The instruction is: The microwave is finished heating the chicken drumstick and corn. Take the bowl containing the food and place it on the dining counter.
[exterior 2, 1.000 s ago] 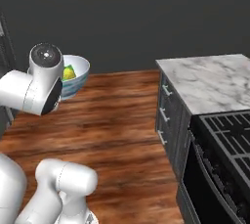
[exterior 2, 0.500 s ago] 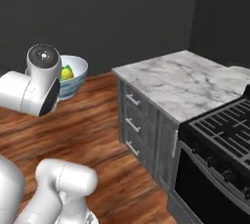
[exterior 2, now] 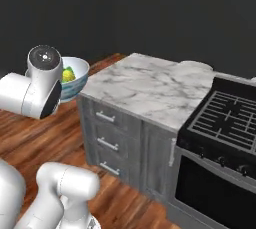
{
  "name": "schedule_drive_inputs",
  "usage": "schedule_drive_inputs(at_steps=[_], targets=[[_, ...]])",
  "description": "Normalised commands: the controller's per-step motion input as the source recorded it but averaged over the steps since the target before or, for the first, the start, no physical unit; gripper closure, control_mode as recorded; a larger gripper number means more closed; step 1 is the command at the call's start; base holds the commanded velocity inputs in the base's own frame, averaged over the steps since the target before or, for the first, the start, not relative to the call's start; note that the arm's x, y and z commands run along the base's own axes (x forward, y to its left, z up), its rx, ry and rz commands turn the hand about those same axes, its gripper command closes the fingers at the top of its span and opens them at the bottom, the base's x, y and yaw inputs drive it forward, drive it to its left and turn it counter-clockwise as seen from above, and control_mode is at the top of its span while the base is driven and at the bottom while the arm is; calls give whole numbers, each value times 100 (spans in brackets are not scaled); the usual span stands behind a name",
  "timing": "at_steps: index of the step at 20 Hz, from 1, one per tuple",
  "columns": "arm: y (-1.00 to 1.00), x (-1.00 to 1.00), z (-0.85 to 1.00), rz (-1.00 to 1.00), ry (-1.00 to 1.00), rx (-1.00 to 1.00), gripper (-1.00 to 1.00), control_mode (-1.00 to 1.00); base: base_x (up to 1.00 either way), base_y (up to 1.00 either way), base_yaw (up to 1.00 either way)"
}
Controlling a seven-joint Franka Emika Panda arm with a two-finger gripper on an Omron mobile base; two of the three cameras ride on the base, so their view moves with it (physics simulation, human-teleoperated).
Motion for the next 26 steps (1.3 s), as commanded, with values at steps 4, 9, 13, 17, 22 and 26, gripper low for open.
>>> schedule_drive_inputs(at_steps=[4, 9, 13, 17, 22, 26], targets=[[0, 0, 0, 0, 0, 0, 100, 100, 86, 83, -71], [0, 0, 0, 0, 0, 0, 100, 100, 93, 70, -65], [0, 0, 0, 0, 0, 0, 100, 100, 79, 11, -42], [0, 0, 0, 0, 0, 0, 100, 100, 90, 19, -21], [0, 12, 0, 0, 1, 0, 100, -100, 54, 3, -6], [-42, 80, -18, 11, 16, 0, 100, -100, 0, 0, 0]])
